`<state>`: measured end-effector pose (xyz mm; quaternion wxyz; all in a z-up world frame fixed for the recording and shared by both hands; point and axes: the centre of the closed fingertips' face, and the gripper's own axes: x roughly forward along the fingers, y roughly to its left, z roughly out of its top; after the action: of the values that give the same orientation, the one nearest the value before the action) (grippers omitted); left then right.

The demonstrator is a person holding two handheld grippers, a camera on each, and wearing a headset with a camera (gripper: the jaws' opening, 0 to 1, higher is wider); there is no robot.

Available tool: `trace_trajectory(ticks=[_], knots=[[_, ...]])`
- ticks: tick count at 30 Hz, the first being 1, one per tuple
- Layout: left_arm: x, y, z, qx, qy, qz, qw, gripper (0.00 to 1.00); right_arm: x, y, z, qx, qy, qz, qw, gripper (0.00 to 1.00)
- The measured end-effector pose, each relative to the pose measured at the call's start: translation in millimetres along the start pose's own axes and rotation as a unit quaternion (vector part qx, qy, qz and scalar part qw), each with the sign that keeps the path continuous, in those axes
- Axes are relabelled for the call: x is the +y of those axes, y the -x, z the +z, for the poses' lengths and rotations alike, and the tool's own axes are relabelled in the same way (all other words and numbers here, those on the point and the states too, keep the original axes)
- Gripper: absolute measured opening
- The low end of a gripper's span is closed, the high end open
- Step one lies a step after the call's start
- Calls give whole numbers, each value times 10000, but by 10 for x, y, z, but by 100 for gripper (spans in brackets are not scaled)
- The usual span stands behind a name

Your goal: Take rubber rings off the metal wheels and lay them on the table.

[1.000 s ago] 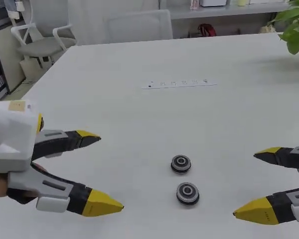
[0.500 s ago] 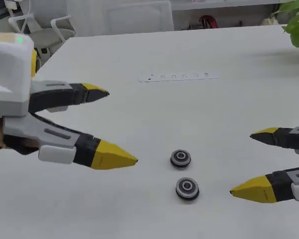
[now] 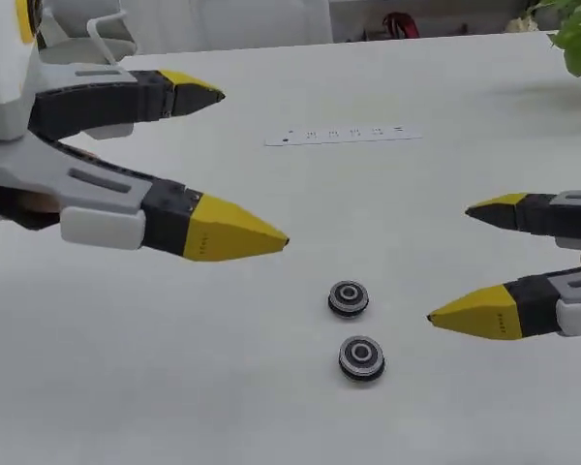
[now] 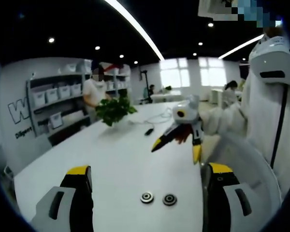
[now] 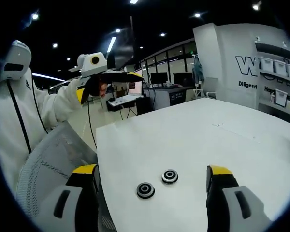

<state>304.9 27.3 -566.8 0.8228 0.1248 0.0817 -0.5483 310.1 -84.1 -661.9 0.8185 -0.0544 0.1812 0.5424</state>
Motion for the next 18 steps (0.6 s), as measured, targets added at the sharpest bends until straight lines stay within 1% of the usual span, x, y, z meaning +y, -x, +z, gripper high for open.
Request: trace_trajectory(ticks=[2, 6, 8, 10, 12, 15, 16, 18], knots=[[32, -11, 105, -164, -67, -12, 9998, 100, -10, -5, 69, -59, 49, 28, 10000, 88], [97, -51, 251, -338, -187, -5, 9993, 100, -64, -32, 292, -254, 211, 31, 9995, 85], [126, -78, 296, -389, -256, -9, 9989, 100, -74, -48, 377, -330, 277, 53, 9991, 83], [172, -100, 313, -360, -392, 2, 9986, 96, -113, -65, 443, -322, 351, 79, 9988, 79], [201, -112, 323, -346, -454, -4, 9984, 91, -129, -104, 507, -307, 396, 113, 9987, 75], [237, -131, 359, -491, -395, -3, 9980, 92, -115, -176, 632, -473, 459, 147, 9977, 73], [244, -140, 352, -515, -381, -2, 9979, 92, -117, -195, 651, -511, 456, 153, 9975, 73], [241, -174, 301, -551, -366, 2, 9978, 91, -110, -243, 651, -552, 451, 175, 9973, 71]])
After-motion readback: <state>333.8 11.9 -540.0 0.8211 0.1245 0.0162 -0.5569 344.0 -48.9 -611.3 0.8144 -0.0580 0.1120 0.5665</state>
